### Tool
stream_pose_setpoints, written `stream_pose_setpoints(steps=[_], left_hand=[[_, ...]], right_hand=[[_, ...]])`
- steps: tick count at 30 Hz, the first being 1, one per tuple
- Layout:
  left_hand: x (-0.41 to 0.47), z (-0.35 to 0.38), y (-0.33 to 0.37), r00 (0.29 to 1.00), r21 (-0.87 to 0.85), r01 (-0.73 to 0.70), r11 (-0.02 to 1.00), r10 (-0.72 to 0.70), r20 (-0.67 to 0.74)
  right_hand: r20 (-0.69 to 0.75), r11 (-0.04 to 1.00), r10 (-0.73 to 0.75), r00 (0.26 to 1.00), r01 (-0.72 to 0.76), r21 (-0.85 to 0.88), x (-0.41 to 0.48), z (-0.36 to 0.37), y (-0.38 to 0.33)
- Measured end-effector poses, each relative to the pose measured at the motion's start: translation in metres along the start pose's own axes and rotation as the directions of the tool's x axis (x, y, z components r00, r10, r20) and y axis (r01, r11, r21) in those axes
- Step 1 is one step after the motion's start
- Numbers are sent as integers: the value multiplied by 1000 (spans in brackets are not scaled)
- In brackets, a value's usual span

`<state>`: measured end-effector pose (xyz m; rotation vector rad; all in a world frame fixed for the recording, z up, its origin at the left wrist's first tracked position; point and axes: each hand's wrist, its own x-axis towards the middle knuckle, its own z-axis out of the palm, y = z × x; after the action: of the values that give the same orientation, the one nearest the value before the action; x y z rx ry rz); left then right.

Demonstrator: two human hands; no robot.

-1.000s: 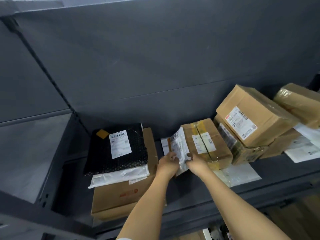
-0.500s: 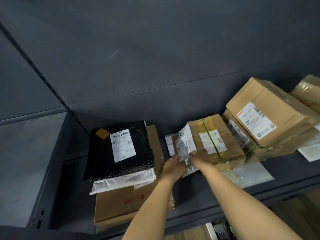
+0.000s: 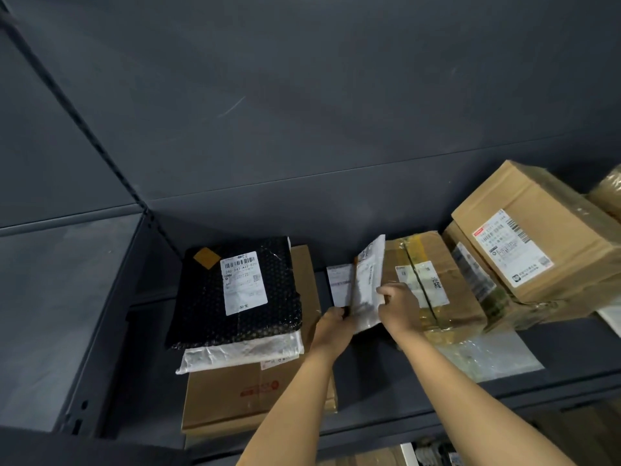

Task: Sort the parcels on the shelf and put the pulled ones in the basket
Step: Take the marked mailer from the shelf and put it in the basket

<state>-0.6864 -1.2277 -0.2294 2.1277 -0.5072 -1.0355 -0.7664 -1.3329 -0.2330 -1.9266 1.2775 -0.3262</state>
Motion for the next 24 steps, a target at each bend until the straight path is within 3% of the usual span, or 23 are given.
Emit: stream_pose_setpoints(steps=[4, 8, 12, 16, 20, 24], left_hand=[[4, 7, 1, 996, -117, 78, 990, -73, 45], [5, 15, 7, 974, -435, 197, 879, -123, 191], [2, 5, 13, 993, -605, 92, 791, -28, 115], [1, -5, 18, 992, -563, -59, 824, 111, 58], [-5, -6, 22, 973, -499, -116, 859, 198, 114], [-4, -7, 19, 975, -466, -138, 874, 203, 94]], right_hand=[[-27, 964, 81, 996, -71, 257, -2, -26, 6], [63, 800, 116, 991, -131, 585, -11, -50, 13], [144, 673, 85, 986, -164, 722, -17, -70, 22], [162, 544, 90, 983, -185, 818, -19, -72, 28], [97, 717, 141, 985, -169, 676, -20, -64, 25], [86, 717, 110, 990, -139, 683, -26, -66, 25]])
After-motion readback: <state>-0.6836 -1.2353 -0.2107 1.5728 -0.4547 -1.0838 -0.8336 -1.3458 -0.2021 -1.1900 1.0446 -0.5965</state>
